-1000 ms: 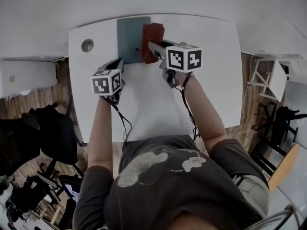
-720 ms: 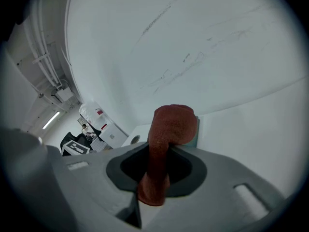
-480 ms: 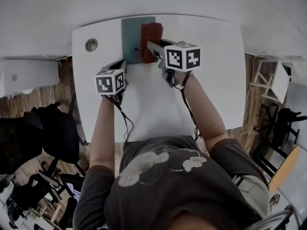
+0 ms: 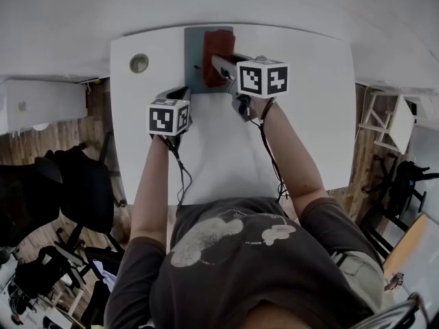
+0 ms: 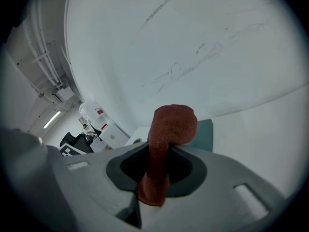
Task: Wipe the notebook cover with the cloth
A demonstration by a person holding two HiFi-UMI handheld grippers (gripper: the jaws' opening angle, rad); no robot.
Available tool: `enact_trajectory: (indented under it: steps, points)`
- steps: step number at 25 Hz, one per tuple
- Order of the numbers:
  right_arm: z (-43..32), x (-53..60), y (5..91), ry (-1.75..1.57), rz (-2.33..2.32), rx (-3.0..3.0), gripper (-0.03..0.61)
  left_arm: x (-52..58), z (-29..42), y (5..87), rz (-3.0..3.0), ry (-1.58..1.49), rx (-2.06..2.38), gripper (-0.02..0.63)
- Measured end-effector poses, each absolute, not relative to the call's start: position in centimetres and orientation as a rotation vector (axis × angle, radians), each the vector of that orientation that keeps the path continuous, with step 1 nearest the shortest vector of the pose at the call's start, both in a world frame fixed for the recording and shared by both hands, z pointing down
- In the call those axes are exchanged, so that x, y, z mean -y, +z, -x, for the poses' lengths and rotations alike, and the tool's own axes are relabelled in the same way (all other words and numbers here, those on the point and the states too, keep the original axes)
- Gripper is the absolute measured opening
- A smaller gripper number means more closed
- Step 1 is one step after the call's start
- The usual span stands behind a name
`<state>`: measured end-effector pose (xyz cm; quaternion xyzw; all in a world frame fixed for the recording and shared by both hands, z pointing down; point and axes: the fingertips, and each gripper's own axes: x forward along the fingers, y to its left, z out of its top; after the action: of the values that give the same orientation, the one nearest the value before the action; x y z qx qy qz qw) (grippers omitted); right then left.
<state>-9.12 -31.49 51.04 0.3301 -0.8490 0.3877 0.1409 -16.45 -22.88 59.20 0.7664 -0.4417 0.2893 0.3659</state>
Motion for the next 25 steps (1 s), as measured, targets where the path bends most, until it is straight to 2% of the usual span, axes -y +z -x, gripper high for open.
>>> enact_trajectory:
  steps: [13,25]
  points:
    - [16.6,35.4,53.2,1.001,-0.86,2.402,0.078,23.0,17.2,59.2,-1.962,0.689,1.053,-0.006]
    - [18.9,38.5,54.3,0.967,-0.875,2.377,0.078,22.7,16.9,59.0,-1.949,0.685,1.053,-0.006]
